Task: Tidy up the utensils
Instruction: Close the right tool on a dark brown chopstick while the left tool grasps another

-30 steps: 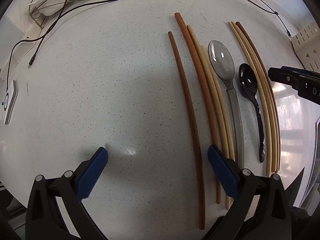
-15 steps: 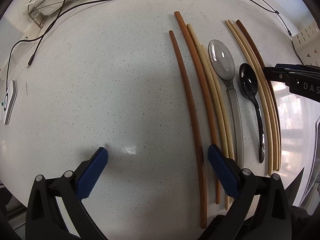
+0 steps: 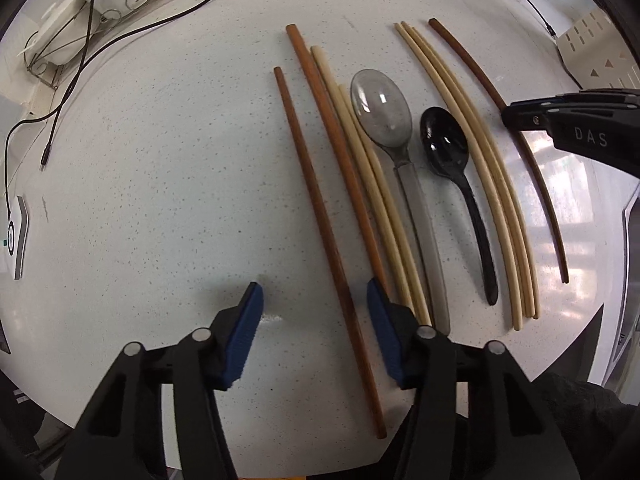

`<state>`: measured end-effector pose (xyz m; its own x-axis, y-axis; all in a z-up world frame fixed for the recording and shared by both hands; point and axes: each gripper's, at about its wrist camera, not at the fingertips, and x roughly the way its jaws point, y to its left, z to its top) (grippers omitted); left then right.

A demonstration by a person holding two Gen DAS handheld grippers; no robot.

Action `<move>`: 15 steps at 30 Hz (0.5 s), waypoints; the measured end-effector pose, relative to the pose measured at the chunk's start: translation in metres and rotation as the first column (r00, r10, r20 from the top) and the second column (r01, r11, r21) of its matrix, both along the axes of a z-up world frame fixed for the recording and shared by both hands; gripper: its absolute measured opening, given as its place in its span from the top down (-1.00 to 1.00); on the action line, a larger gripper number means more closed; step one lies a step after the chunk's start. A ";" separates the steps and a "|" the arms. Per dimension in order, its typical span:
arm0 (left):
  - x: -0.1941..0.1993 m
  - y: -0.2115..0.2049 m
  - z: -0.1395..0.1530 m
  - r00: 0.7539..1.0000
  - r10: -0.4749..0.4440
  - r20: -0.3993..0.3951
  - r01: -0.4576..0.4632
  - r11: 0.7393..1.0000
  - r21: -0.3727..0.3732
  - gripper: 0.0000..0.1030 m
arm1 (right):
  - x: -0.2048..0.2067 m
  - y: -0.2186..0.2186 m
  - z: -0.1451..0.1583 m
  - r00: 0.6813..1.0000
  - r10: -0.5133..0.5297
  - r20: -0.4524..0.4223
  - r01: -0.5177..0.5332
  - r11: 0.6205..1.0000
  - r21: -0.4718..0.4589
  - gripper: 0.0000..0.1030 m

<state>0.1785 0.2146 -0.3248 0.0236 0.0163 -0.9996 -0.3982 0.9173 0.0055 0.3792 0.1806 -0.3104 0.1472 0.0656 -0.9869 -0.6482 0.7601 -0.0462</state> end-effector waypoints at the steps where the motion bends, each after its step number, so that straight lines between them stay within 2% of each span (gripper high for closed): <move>1: 0.001 -0.001 0.001 1.000 0.002 -0.009 -0.002 1.000 -0.006 0.18 | 0.000 0.001 -0.001 1.000 0.001 -0.005 -0.001 1.000 0.001 0.88; 2: 0.001 -0.002 0.002 1.000 0.003 -0.020 -0.003 1.000 -0.010 0.47 | 0.003 -0.009 0.002 1.000 0.009 -0.010 -0.009 1.000 0.000 0.88; 3: 0.002 -0.002 0.003 1.000 0.007 -0.028 -0.007 1.000 -0.018 0.86 | 0.003 -0.008 0.002 1.000 0.017 -0.012 -0.017 1.000 -0.004 0.88; 6: 0.002 0.004 0.004 0.999 0.031 -0.024 -0.032 0.997 -0.065 0.88 | 0.008 -0.012 0.001 1.000 0.014 -0.023 -0.013 1.000 0.013 0.88; 15: 0.001 0.000 0.004 0.999 0.028 -0.020 -0.029 0.997 -0.068 0.88 | 0.016 -0.023 0.005 0.999 0.017 -0.030 -0.016 1.000 0.026 0.88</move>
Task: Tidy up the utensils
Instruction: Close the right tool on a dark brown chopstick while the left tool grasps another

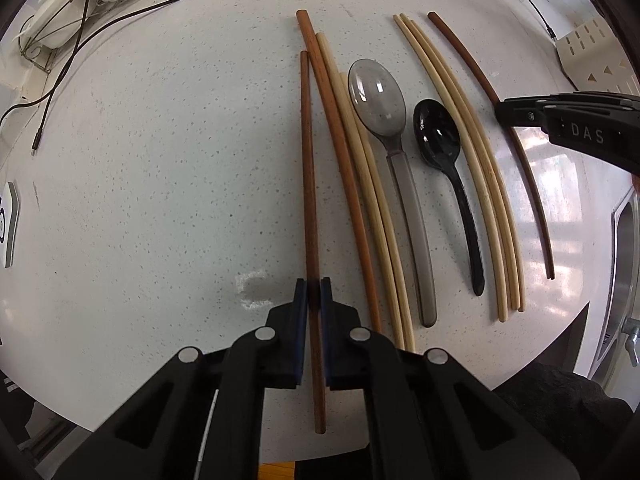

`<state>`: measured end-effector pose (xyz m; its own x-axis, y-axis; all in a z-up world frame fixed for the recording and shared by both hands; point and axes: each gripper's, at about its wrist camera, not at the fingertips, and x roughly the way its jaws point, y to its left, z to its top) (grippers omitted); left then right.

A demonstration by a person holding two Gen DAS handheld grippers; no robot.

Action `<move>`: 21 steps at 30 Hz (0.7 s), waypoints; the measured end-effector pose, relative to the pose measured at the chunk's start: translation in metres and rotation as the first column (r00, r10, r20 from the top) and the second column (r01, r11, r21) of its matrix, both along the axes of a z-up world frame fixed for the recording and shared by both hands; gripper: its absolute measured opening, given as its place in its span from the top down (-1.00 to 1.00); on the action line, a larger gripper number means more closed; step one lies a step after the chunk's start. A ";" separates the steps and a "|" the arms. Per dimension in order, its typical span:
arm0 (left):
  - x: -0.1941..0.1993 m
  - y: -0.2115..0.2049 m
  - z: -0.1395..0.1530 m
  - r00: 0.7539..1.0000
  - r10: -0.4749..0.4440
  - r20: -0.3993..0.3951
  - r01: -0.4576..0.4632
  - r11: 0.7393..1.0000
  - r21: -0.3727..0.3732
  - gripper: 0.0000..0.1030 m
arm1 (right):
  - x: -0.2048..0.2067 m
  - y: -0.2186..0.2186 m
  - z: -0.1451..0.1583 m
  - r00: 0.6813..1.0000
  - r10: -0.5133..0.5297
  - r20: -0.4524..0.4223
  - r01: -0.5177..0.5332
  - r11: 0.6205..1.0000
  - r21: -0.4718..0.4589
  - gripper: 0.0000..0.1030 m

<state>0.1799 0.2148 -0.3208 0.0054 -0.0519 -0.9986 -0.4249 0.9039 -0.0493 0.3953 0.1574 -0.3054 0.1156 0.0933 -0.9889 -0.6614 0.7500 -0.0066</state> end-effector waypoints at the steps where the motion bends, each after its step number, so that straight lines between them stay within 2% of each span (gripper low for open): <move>1: 0.001 0.002 -0.001 1.000 0.003 0.003 -0.003 1.000 -0.003 0.88 | 0.001 -0.001 0.000 1.000 -0.003 -0.002 0.003 1.000 0.004 0.88; 7: -0.002 0.005 0.001 1.000 0.011 0.022 -0.011 1.000 -0.018 0.88 | 0.002 -0.006 0.001 1.000 -0.017 -0.014 0.017 1.000 0.022 0.88; 12: -0.002 0.002 0.010 0.999 0.000 0.042 -0.001 1.000 0.022 0.88 | 0.001 -0.015 0.005 1.000 -0.022 -0.013 0.023 0.999 0.040 0.88; 21: -0.008 -0.003 0.022 0.997 0.002 0.076 -0.004 0.999 0.033 0.88 | -0.006 -0.035 0.021 0.999 -0.051 0.006 0.051 0.994 0.095 0.88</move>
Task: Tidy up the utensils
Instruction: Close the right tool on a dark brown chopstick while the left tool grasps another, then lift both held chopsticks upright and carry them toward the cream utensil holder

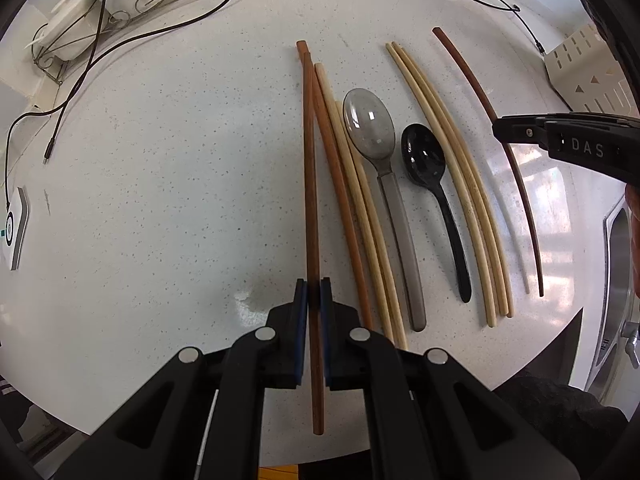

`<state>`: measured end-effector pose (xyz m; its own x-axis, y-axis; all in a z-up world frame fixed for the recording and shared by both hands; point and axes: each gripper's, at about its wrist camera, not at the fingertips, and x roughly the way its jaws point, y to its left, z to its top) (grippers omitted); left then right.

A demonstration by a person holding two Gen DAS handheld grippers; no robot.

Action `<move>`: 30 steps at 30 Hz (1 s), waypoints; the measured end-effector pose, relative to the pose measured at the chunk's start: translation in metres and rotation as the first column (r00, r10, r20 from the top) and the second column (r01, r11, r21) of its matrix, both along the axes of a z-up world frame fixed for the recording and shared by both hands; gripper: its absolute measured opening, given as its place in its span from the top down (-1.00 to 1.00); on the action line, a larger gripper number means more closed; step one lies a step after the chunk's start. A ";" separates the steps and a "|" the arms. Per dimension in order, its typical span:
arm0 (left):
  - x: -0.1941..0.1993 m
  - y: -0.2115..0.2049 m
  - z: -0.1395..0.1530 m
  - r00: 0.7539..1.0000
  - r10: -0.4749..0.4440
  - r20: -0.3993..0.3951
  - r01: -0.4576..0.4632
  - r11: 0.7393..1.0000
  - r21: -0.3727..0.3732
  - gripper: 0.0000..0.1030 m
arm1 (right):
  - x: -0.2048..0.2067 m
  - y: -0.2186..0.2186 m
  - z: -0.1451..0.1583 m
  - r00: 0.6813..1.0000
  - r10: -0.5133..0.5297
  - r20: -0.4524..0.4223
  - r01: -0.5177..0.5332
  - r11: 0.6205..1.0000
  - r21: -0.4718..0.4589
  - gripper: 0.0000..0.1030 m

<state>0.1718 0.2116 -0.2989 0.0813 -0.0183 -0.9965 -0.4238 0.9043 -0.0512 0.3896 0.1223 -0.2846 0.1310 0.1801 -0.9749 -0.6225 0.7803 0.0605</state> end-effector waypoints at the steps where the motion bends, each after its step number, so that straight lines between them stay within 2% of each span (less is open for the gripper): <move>1: -0.001 0.000 0.002 1.000 0.002 0.007 -0.002 1.000 0.000 0.88 | -0.001 -0.002 0.002 1.000 -0.003 0.005 0.003 1.000 0.001 0.88; 10: -0.010 0.002 0.024 0.998 -0.016 0.058 0.016 1.000 0.005 0.88 | -0.010 -0.024 0.028 0.996 -0.064 0.055 0.061 0.996 0.060 0.88; 14: -0.011 0.001 0.034 0.995 -0.011 0.098 0.010 1.000 0.015 0.88 | -0.007 -0.033 0.040 0.992 -0.124 0.004 0.121 0.978 0.171 0.88; 19: -0.012 0.002 0.057 0.986 -0.014 0.165 0.009 0.999 0.032 0.88 | -0.009 -0.042 0.064 0.984 -0.168 0.060 0.146 0.950 0.278 0.88; 23: -0.001 0.000 0.077 0.967 -0.011 0.254 -0.002 0.999 0.052 0.88 | -0.016 -0.055 0.095 0.971 -0.177 0.160 0.107 0.923 0.371 0.88; 30: 0.015 -0.011 0.112 0.922 -0.027 0.386 -0.001 0.997 0.072 0.88 | -0.015 -0.090 0.134 0.930 -0.287 0.231 0.162 0.880 0.446 0.88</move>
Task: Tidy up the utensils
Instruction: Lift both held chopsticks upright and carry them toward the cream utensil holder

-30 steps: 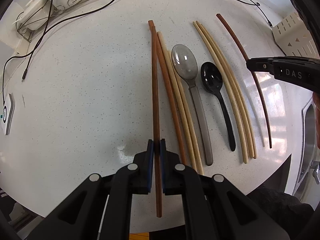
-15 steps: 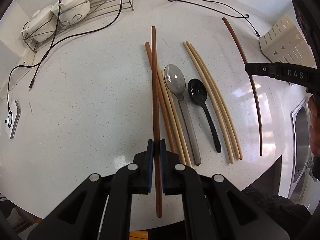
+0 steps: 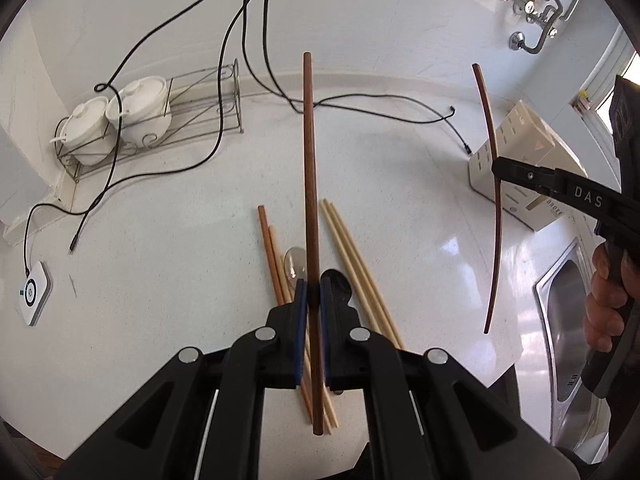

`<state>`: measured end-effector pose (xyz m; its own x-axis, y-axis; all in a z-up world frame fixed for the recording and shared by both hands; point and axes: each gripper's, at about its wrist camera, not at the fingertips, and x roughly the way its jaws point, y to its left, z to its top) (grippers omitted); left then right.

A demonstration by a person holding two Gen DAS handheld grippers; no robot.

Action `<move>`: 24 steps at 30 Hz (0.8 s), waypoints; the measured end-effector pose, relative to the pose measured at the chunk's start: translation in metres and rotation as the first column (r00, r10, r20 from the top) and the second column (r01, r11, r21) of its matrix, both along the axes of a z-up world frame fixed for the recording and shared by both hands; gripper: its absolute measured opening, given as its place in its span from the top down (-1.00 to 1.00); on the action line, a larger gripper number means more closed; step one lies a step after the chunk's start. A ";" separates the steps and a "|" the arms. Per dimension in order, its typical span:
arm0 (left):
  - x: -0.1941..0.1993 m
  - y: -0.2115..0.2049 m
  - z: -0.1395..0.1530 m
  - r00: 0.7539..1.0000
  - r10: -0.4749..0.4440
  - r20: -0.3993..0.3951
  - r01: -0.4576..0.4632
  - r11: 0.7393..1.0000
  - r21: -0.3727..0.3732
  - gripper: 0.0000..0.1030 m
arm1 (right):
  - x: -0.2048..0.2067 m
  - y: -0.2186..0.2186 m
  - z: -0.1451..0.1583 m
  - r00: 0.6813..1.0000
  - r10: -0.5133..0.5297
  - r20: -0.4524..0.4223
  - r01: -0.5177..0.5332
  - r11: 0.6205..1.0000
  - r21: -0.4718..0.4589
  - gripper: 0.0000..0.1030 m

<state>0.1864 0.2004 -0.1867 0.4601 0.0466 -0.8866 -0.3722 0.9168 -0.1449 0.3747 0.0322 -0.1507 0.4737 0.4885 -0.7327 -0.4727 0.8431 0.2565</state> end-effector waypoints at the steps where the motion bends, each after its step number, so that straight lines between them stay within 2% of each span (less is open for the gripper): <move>1: 0.005 -0.005 0.004 1.000 -0.007 0.022 0.007 1.000 0.009 0.88 | -0.001 -0.006 0.006 1.000 -0.015 0.022 0.015 1.000 0.004 0.88; 6: 0.029 -0.030 0.028 0.989 -0.069 0.129 0.064 0.997 0.038 0.88 | -0.006 -0.040 0.035 0.984 -0.100 0.147 0.098 0.995 0.022 0.88; 10: 0.057 -0.053 0.043 0.971 -0.134 0.197 0.125 0.990 0.059 0.88 | -0.008 -0.074 0.058 0.953 -0.187 0.240 0.179 0.982 0.056 0.88; 13: 0.081 -0.071 0.057 0.946 -0.186 0.266 0.170 0.982 0.081 0.88 | -0.004 -0.104 0.072 0.919 -0.265 0.291 0.246 0.964 0.100 0.88; 19: 0.129 -0.101 0.091 0.863 -0.259 0.435 0.228 0.966 0.122 0.88 | 0.011 -0.172 0.089 0.841 -0.399 0.366 0.347 0.916 0.201 0.88; 24: 0.168 -0.124 0.110 0.763 -0.318 0.563 0.307 0.944 0.117 0.88 | 0.024 -0.212 0.089 0.772 -0.479 0.418 0.402 0.877 0.263 0.88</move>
<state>0.3546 0.0767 -0.0766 0.8698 -0.1759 -0.4610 0.0798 0.9721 -0.2204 0.3989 -0.1795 -0.0616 0.9230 0.2274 -0.3105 -0.1524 0.9568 0.2476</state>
